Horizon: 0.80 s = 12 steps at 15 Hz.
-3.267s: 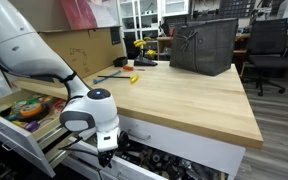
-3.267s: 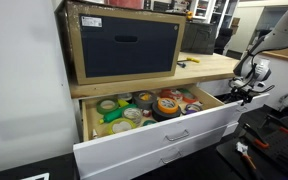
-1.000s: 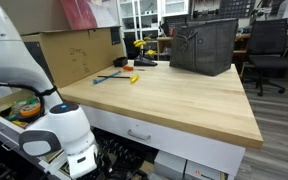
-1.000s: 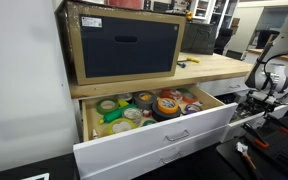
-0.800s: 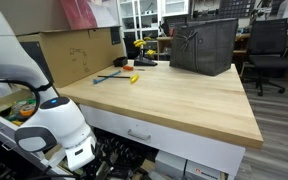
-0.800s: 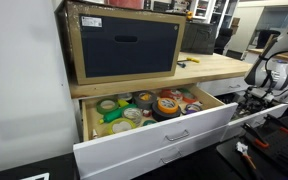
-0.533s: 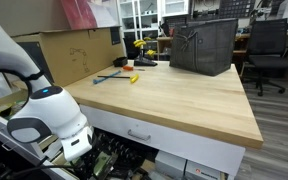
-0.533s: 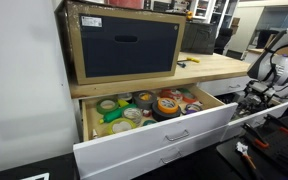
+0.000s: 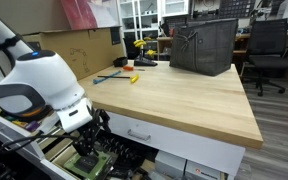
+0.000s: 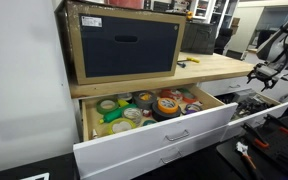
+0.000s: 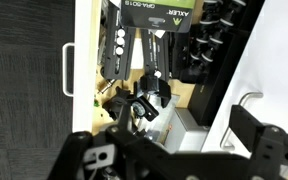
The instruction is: Open the second drawer from the top on the right
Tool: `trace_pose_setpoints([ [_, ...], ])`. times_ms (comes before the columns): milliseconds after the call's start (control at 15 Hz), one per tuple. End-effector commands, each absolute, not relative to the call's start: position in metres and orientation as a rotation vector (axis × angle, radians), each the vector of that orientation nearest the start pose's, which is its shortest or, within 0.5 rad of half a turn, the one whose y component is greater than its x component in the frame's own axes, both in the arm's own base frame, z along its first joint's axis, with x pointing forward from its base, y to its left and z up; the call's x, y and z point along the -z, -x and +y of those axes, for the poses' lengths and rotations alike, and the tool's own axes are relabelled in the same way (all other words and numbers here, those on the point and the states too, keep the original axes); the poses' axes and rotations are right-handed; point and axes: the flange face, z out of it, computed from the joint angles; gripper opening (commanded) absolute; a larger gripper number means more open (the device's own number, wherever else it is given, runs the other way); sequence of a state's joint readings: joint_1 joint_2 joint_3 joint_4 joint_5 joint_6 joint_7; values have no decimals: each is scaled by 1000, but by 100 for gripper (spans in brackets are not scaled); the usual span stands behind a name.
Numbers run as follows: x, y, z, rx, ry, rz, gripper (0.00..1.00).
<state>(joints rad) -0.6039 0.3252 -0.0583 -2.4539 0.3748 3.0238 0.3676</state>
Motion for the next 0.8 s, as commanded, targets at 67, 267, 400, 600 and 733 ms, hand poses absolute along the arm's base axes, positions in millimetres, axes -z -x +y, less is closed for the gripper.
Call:
trace_pose_setpoints([
  [67, -245, -386, -315, 307, 2444, 1791, 100],
  [267, -267, -395, -301, 247, 2549, 1636, 100],
  [400, -280, -403, -290, 226, 2617, 1540, 100],
  [600, -298, -415, -270, 233, 2686, 1424, 100],
  [733, -311, -422, -258, 231, 2713, 1353, 100],
])
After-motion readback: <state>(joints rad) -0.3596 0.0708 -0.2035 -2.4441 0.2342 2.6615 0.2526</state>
